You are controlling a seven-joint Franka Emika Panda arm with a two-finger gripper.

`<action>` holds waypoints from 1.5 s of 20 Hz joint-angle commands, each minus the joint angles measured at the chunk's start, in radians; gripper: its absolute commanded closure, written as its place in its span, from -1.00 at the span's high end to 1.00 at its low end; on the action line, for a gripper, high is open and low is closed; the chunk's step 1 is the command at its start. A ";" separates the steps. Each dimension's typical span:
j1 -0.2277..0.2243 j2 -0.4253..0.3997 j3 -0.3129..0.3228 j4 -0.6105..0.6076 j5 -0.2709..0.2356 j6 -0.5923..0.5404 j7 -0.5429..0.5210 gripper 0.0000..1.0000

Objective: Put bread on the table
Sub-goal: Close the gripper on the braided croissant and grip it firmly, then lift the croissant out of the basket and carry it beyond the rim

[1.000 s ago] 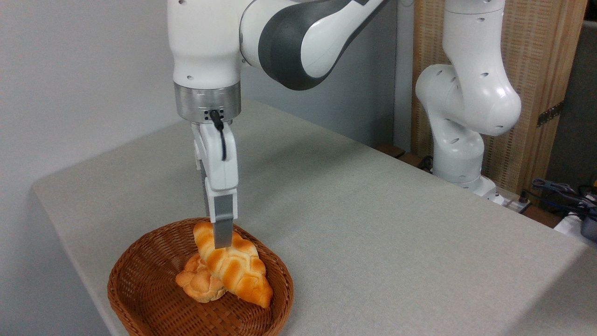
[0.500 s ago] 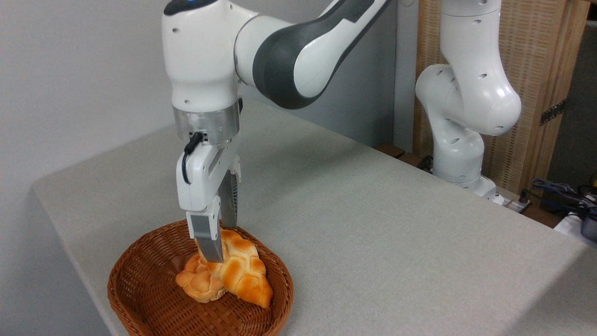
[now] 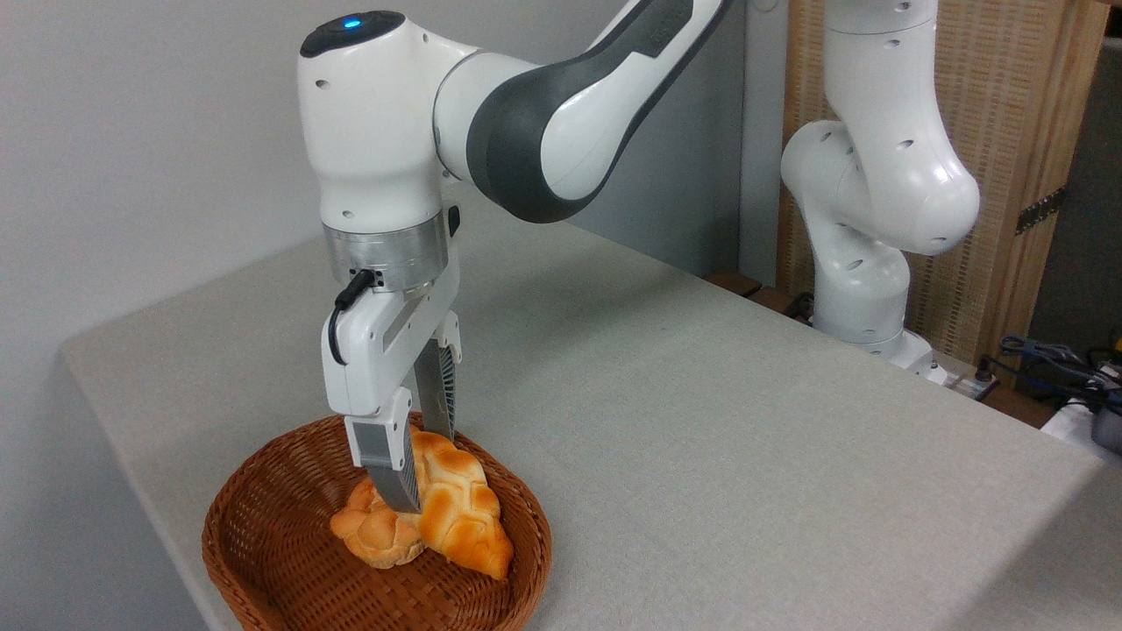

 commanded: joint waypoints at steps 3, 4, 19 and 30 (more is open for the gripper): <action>-0.004 0.004 0.007 0.006 0.011 0.009 0.020 -0.22; -0.004 0.004 0.009 0.006 0.011 0.009 0.020 -0.22; -0.006 -0.104 0.021 0.012 0.002 -0.008 0.004 -0.10; -0.016 -0.191 -0.008 0.012 -0.035 -0.283 -0.526 0.04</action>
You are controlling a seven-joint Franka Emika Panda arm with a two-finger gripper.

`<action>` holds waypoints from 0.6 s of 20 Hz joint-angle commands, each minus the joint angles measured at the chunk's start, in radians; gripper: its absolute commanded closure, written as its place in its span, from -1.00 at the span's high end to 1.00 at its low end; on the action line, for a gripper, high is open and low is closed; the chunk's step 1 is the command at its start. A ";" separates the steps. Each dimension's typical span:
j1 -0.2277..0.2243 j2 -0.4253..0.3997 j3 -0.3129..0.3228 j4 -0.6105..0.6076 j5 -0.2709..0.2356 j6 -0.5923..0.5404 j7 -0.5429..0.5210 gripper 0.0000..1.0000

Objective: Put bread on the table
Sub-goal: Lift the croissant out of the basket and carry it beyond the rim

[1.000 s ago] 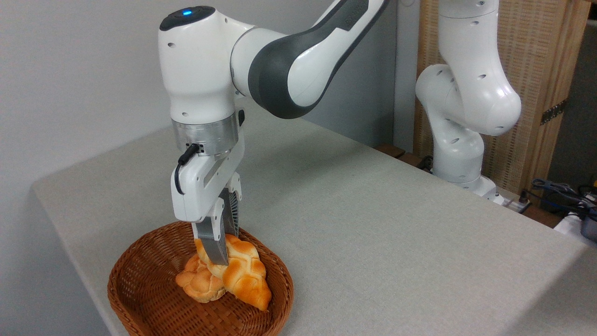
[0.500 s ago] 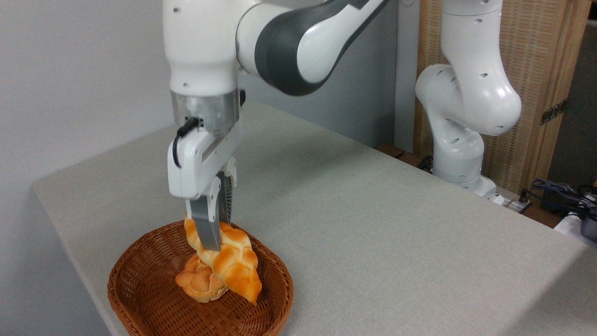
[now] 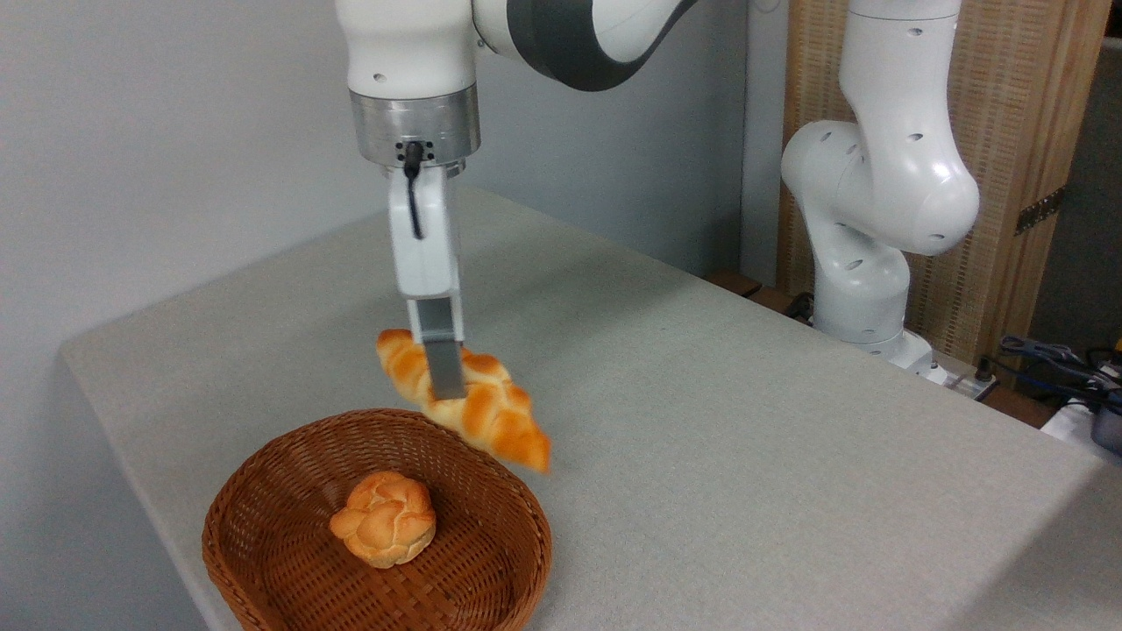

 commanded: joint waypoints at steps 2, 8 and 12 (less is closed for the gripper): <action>-0.007 -0.025 -0.035 -0.007 -0.037 -0.075 -0.301 0.06; -0.008 -0.014 -0.085 -0.025 -0.120 -0.103 -0.601 0.59; -0.008 0.009 -0.113 -0.037 -0.120 -0.100 -0.607 0.94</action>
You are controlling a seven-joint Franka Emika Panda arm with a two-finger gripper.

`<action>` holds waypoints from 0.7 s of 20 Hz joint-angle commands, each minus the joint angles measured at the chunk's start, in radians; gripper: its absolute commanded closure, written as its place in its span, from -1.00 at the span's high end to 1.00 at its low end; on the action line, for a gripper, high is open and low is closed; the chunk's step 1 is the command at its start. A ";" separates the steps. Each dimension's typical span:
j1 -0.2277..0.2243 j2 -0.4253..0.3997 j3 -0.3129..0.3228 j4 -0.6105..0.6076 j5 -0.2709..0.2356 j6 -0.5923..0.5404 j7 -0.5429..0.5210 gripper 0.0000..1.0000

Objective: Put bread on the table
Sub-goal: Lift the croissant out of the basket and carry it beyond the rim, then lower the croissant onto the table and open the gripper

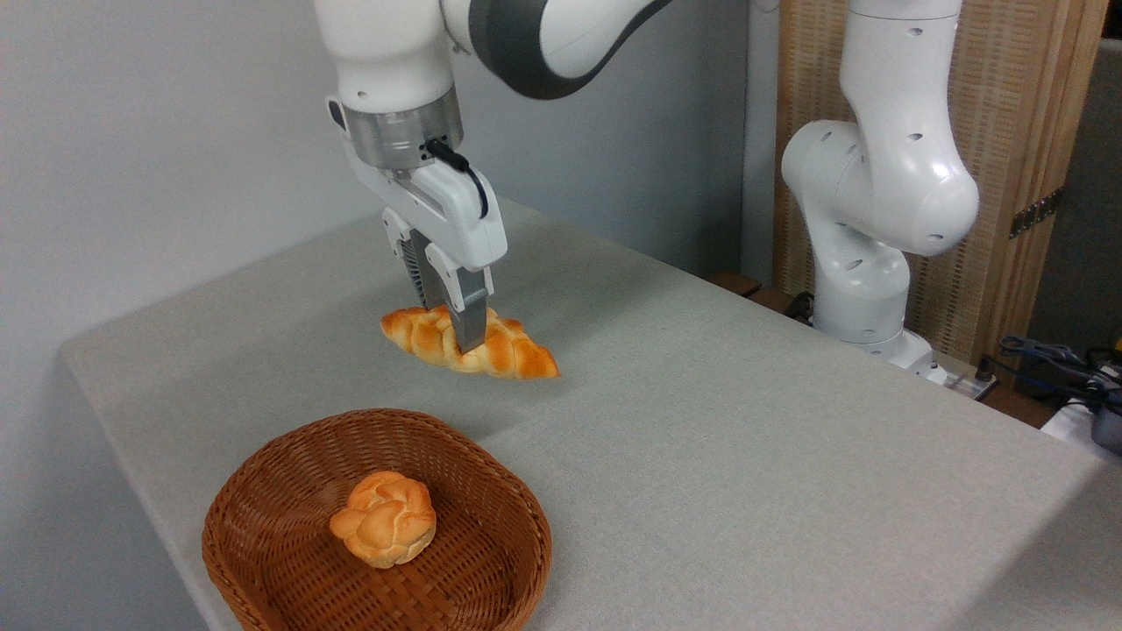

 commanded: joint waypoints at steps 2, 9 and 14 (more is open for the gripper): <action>0.001 0.020 -0.013 -0.011 -0.019 -0.007 -0.019 1.00; 0.001 0.025 -0.016 -0.011 -0.017 -0.004 -0.018 1.00; -0.002 0.026 -0.015 -0.011 -0.014 -0.006 -0.018 1.00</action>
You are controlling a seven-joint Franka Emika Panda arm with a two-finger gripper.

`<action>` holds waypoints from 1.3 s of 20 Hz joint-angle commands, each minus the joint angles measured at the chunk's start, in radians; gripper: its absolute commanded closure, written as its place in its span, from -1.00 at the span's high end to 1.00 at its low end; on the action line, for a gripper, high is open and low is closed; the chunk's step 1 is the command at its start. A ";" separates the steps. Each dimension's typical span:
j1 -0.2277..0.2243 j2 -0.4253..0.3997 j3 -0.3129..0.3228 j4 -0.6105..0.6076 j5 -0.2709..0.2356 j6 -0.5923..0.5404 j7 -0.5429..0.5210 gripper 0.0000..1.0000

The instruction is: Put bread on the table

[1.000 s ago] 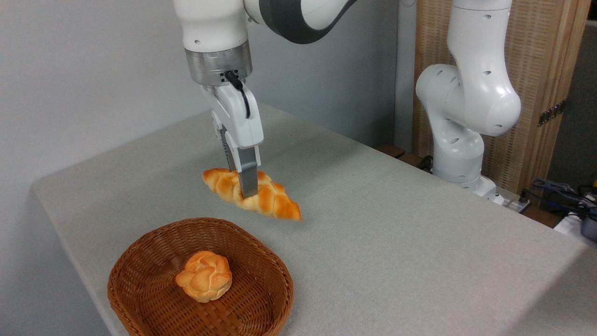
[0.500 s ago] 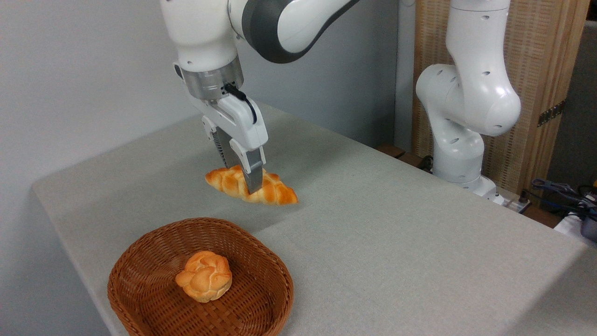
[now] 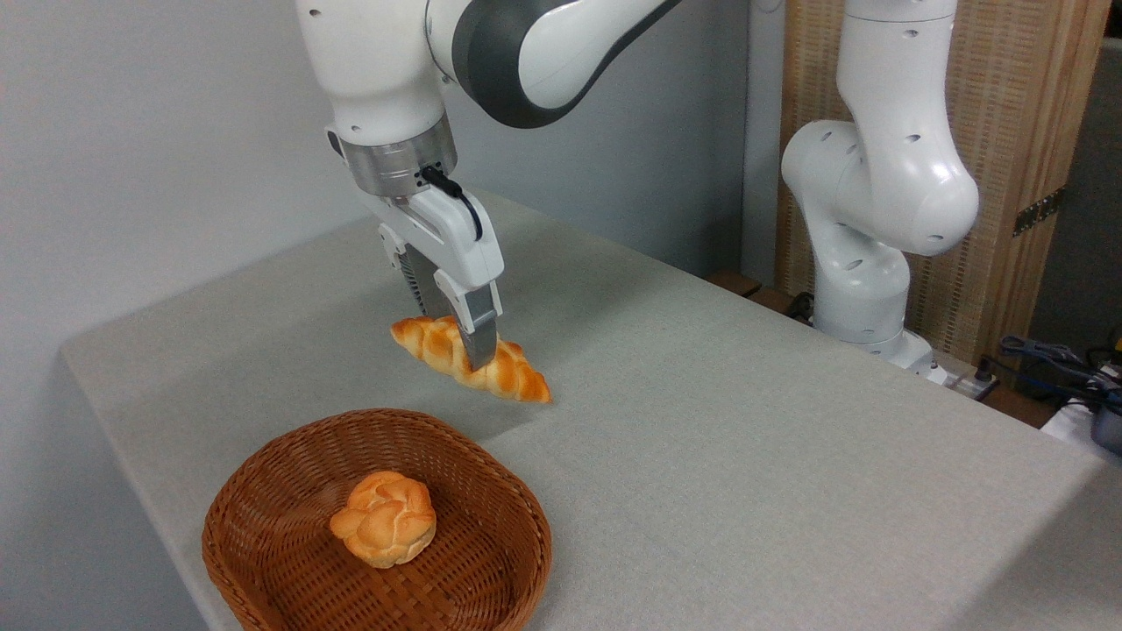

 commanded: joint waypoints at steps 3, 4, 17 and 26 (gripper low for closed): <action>-0.002 -0.005 0.001 0.001 -0.014 -0.007 -0.003 1.00; -0.002 -0.005 0.001 0.001 -0.013 -0.007 -0.003 1.00; 0.009 -0.029 0.018 0.011 0.001 0.105 0.012 1.00; 0.012 -0.039 0.025 0.014 0.085 0.123 0.011 1.00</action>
